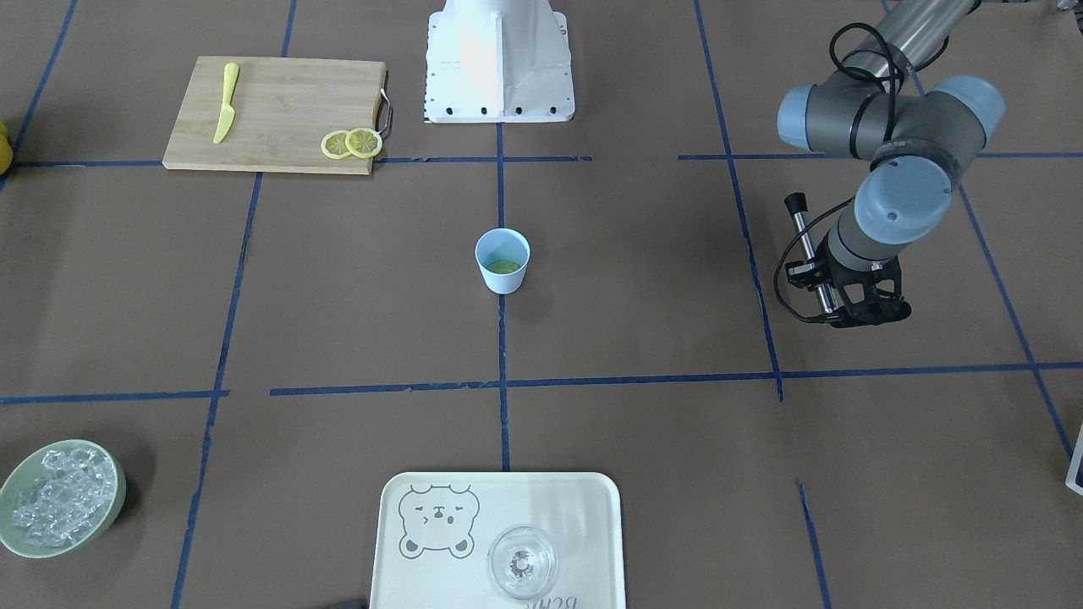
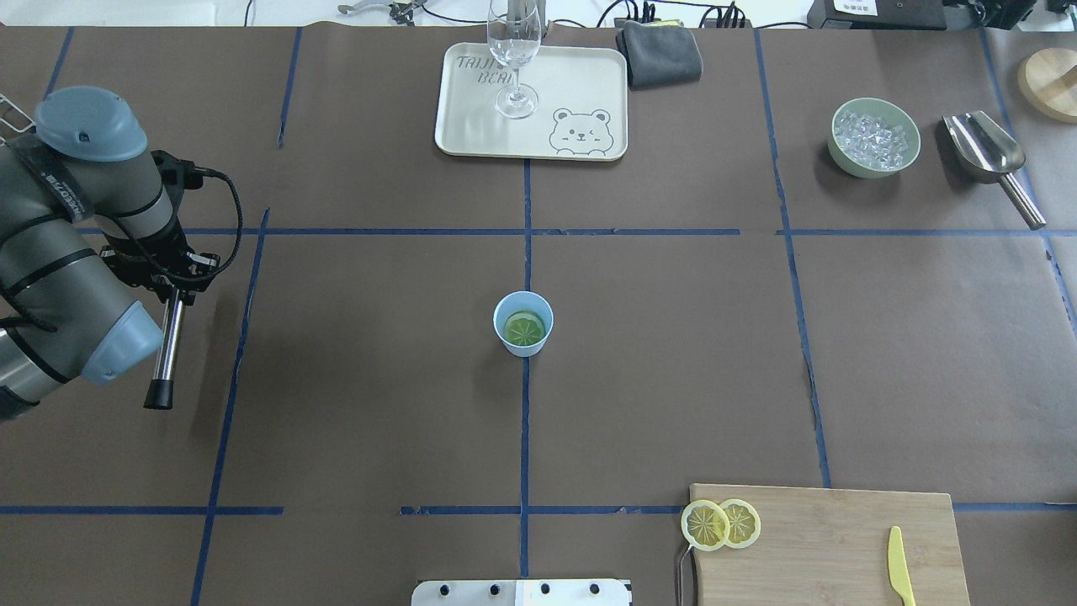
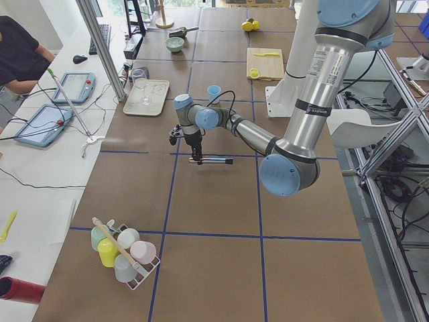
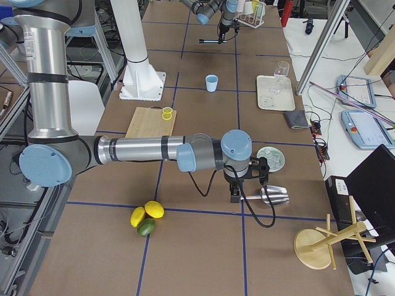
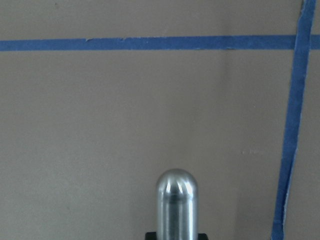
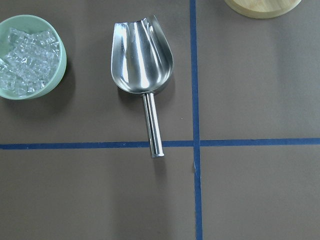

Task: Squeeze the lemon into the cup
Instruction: 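Lower the muddler onto the table and release it with the left gripper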

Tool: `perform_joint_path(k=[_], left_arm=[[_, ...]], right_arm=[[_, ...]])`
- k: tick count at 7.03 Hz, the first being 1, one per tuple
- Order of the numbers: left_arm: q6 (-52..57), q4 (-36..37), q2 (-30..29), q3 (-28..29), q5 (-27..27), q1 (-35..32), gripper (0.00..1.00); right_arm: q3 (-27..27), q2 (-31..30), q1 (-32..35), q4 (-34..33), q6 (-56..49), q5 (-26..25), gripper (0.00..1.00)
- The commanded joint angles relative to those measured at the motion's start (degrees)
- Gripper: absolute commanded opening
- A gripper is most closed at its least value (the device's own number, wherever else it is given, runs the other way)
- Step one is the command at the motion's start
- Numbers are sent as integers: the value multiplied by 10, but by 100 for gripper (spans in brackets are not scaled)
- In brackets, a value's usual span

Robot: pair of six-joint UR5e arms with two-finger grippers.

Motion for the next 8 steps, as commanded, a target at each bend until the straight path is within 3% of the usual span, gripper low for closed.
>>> perform_joint_path(k=[1,3,4,5,8], left_arm=[[1,-17,-2,16,1,2,0],[2,-17,-1,15,3,3,1],[2,-17,0,16,3,3,32],[-5,-17,3,15,3,3,99],[0,-17,5,11,3,3,100]], right_arm=[[2,0,0,0,0,0,100],[2,0,0,0,0,0,100],[4,0,0,0,0,0,100],[6,0,0,0,0,0,100],[6,-1,0,0,0,0,100]])
